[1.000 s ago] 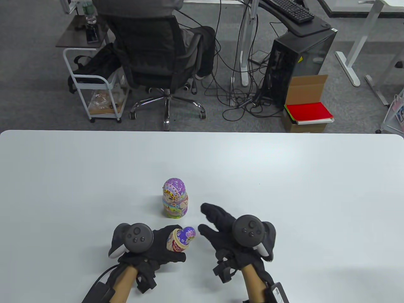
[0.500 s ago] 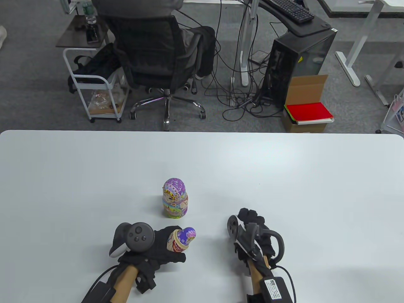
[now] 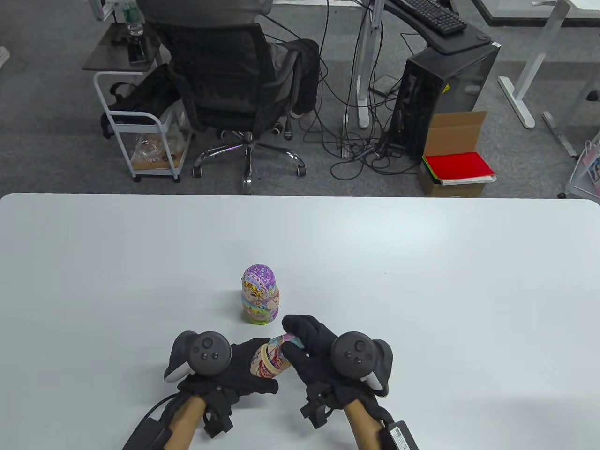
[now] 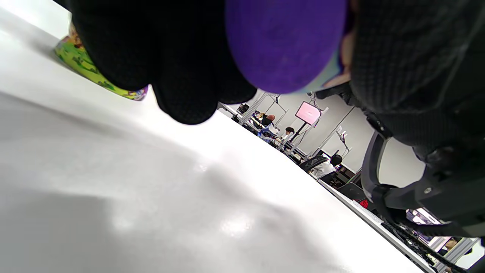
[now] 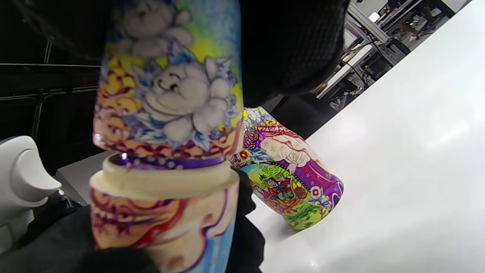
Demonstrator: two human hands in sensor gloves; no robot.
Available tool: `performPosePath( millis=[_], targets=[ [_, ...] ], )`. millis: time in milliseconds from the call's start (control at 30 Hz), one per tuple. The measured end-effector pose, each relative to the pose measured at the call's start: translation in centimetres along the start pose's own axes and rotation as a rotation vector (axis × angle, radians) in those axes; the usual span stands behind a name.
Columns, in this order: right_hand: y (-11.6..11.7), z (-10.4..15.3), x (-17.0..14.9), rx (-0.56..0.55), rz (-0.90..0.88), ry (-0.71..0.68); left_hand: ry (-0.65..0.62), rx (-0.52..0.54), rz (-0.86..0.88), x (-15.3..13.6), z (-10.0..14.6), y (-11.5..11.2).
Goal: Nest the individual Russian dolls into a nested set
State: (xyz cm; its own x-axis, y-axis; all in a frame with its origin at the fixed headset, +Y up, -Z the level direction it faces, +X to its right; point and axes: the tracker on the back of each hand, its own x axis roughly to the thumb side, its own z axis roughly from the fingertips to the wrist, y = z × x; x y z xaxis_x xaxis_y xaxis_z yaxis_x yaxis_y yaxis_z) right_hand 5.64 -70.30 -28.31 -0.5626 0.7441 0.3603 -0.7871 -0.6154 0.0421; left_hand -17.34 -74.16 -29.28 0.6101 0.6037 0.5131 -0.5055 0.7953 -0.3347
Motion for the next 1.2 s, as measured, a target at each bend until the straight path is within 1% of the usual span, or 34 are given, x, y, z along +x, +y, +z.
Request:
performPosePath(
  millis=[67,133,267,333,367,433,567,700,800,900,1067,1100,1133,1200],
  targets=[
    [0.1,0.0,0.2,0.017,0.026,-0.007,-0.002,-0.002,0.003,0.1,-0.1,-0.1],
    [0.2,0.0,0.2,0.008,0.057,-0.015,-0.005,-0.008,-0.005,0.2,-0.1,-0.2],
    [0.3,0.0,0.2,0.023,0.030,-0.012,-0.004,-0.009,-0.010,0.1,-0.1,-0.2],
    [0.4,0.1,0.2,0.013,0.036,-0.006,-0.001,0.005,-0.027,0.2,-0.1,-0.1],
    [0.5,0.1,0.4,-0.011,0.057,0.007,0.001,0.016,-0.031,0.2,0.0,-0.1],
    [0.7,0.1,0.6,0.005,0.069,-0.005,0.004,0.022,-0.037,0.2,0.0,0.0],
    [1.0,0.2,0.9,-0.012,0.115,-0.007,0.004,0.031,-0.059,0.1,0.1,0.0],
    [1.0,0.2,1.1,-0.038,0.124,0.003,0.000,0.059,-0.077,0.4,0.1,0.0],
    [1.0,0.3,1.3,-0.050,0.137,-0.002,-0.006,0.099,-0.111,0.9,0.2,0.1],
    [1.1,0.4,1.5,-0.058,0.173,-0.016,-0.005,0.096,-0.094,1.1,0.2,0.0],
    [1.3,0.4,1.9,-0.078,0.221,-0.017,0.007,0.111,-0.116,1.5,0.2,-0.2],
    [1.3,0.4,2.0,-0.097,0.241,-0.024,0.006,0.138,-0.135,1.8,0.2,-0.3],
    [1.3,0.4,2.1,-0.102,0.254,-0.025,0.007,0.137,-0.137,1.9,0.1,-0.4],
    [1.2,0.6,2.2,-0.153,0.283,-0.020,0.007,0.143,-0.125,2.1,0.0,-0.6]
  ],
)
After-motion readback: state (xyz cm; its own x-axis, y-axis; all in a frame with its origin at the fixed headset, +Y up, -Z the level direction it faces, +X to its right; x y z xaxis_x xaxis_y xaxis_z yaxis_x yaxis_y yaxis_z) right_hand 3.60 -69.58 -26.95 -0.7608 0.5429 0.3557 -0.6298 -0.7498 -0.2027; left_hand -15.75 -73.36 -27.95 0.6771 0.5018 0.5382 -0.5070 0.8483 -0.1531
